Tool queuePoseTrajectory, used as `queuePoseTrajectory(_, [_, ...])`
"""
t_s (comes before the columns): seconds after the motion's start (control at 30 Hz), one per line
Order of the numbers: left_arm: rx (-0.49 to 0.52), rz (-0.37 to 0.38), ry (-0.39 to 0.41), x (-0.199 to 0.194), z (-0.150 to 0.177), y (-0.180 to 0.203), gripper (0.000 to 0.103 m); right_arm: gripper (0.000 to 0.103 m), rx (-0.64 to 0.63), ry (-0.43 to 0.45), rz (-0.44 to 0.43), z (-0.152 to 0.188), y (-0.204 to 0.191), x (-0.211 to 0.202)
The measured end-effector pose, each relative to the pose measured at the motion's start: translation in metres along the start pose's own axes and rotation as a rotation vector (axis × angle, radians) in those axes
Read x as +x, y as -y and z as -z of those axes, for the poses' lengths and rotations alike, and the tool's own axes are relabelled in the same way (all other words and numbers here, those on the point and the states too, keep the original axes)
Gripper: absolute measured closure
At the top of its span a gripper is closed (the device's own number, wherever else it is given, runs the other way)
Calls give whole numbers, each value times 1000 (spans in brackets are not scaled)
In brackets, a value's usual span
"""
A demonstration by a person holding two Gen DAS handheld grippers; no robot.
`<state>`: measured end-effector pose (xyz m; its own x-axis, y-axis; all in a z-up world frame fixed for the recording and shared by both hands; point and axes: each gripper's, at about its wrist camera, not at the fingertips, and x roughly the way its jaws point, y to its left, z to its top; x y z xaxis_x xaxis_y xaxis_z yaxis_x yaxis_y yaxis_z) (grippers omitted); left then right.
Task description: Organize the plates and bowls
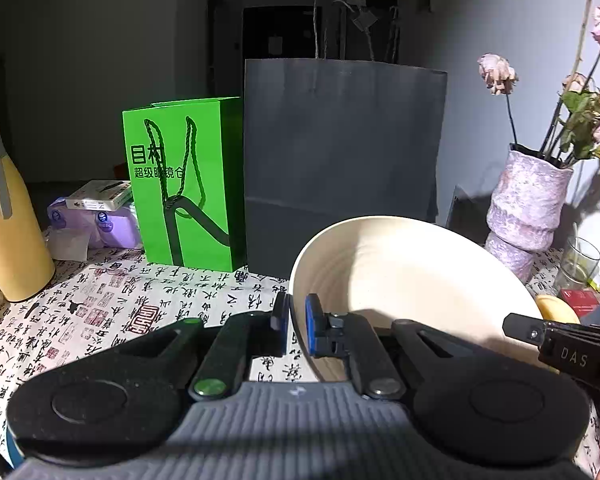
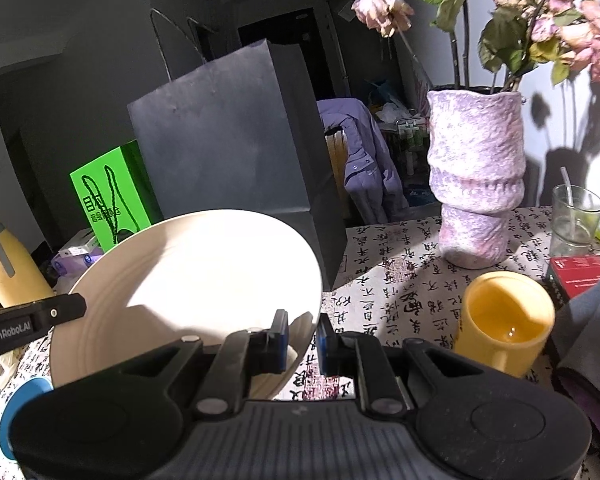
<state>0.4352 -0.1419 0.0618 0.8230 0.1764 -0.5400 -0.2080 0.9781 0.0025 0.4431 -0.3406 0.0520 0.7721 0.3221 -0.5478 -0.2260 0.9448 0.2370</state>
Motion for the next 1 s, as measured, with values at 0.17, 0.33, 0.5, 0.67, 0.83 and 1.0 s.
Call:
queuePoseTrajectory(0.17, [-5, 9, 10, -17, 4, -1, 95, 89, 6, 5, 1, 6, 0, -18])
queuePoseTrajectory(0.33, [-2, 17, 19, -34, 9, -1, 95, 89, 13, 13, 6, 14, -4, -36])
queuePoseTrajectory(0.5, [-1, 30, 29, -52, 14, -2, 95, 89, 14, 22, 13, 21, -7, -54])
queuePoseTrajectory(0.67, [0, 39, 42, -71, 19, -3, 95, 89, 13, 39, 23, 27, -11, -74])
queuePoseTrajectory(0.83, [-7, 52, 54, -90, 26, -6, 95, 89, 9, 57, 32, 35, -16, -96])
queuePoseTrajectory(1.0, [-2, 54, 63, -107, 34, -8, 95, 89, 4, 67, 39, 42, -20, -113])
